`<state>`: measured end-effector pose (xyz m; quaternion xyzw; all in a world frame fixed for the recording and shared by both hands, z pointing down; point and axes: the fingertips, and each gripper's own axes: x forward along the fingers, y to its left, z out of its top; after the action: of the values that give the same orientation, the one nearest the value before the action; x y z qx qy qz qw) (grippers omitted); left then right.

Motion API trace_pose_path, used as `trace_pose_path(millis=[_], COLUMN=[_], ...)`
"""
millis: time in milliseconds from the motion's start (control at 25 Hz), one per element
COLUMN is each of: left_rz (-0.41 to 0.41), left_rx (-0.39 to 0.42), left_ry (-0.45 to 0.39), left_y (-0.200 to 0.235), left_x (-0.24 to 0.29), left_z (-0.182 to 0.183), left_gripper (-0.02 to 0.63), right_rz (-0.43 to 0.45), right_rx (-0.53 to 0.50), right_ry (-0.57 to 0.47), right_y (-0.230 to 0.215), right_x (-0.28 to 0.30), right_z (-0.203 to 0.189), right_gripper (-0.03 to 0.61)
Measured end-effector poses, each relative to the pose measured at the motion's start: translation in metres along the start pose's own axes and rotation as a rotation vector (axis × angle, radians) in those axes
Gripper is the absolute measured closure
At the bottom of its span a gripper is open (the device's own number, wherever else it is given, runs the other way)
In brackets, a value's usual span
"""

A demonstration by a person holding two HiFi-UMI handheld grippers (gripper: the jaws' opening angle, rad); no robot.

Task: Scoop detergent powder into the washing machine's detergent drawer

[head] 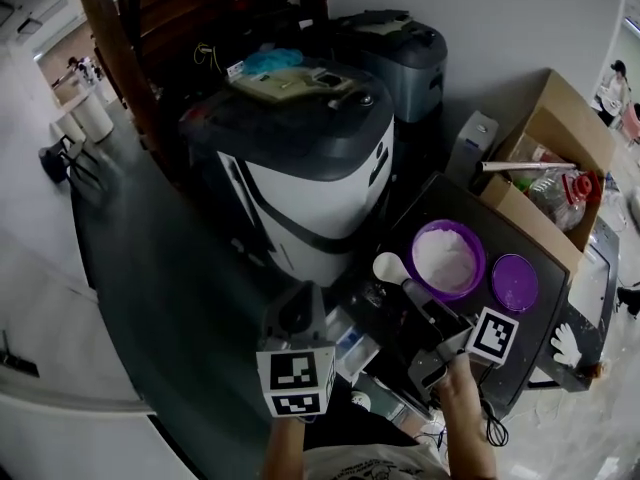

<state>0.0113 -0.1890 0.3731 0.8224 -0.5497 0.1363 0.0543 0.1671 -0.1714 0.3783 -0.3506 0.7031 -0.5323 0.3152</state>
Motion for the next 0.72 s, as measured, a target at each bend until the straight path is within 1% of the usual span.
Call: trace_pose_path(millis=[200,320,560,720], left_rz=[0.049,0.07,0.1,0.101], left_rx=[-0.022,-0.035,-0.063,-0.073], left_ry=[0.029,0.045,0.067,0.087], left_y=[0.014,0.022,0.038,0.048], left_x=[-0.019,-0.028,-0.04,-0.045], left_z=[-0.016,-0.026,-0.043,-0.056], left_gripper=[0.612,0.612,0.612,0.612], right_rz=[-0.03,-0.042,-0.086,-0.124], right_rx=[-0.042,-0.048,-0.083,-0.101], right_ry=[0.065,0.098,0.157,0.181], right_y=[-0.005,-0.009,-0.021,-0.032], right_x=[0.005,0.008,0.017,0.021], right_z=[-0.023,-0.037,-0.062,-0.076], right_gripper=[0.557,0.557,0.557,0.557])
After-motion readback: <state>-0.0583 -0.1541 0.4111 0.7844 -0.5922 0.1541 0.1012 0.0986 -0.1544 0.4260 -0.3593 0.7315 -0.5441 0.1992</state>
